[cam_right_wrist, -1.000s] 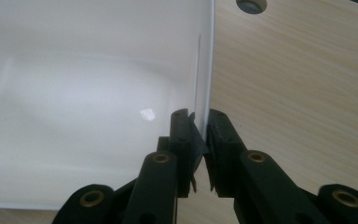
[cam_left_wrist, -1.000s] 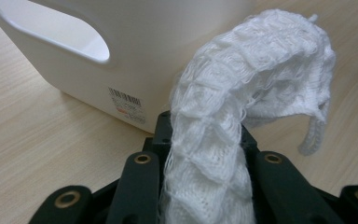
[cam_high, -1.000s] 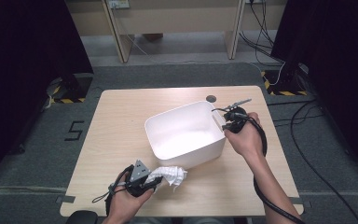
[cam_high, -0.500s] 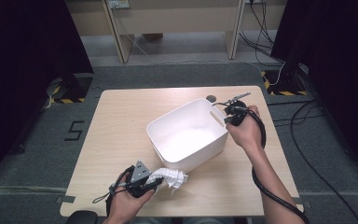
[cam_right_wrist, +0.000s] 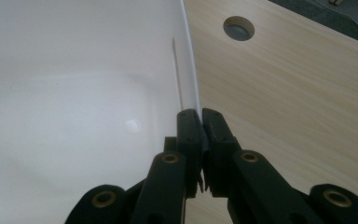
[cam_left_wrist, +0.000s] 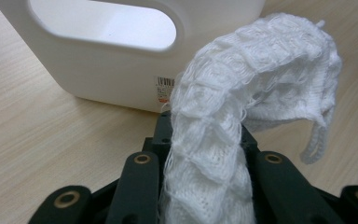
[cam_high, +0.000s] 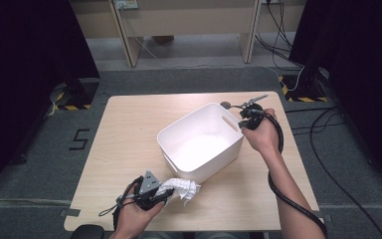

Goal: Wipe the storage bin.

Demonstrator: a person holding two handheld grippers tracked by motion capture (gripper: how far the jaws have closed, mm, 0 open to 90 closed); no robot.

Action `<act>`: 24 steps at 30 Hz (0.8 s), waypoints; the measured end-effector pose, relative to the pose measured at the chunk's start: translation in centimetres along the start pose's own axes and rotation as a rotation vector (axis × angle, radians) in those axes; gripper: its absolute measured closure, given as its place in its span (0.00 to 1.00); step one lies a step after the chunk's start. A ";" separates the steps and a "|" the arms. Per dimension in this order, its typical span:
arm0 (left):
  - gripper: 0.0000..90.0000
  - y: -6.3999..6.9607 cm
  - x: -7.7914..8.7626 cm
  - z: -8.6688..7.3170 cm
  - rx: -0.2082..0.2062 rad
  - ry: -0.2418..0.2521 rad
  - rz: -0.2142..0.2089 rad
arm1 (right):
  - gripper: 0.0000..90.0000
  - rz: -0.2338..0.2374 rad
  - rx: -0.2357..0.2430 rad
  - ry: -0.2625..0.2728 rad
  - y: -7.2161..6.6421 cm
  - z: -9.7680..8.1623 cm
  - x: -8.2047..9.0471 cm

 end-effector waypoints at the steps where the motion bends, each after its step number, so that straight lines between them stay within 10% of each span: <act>1: 0.78 0.0 0.0 0.0 -0.001 0.000 0.000 | 0.89 -0.008 -0.004 0.008 0.1 0.0 0.0; 11: 0.78 0.1 -0.1 0.0 -0.006 -0.003 -0.003 | 0.75 -0.016 -0.099 0.023 -0.4 -1.4 1.1; 24: 0.78 0.1 -0.1 0.2 -0.006 -0.002 -0.005 | 0.87 -0.001 -0.101 -0.024 -0.8 -1.1 -0.1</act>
Point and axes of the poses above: each handheld gripper's, and its own axes: x roughly backward along the jaws, z roughly out of its top, y roughly to its right, the point moved 6 cm from there along -x, roughly forward along the jaws, and after that the axes turned 15 degrees about -y, right-handed, at the moved point
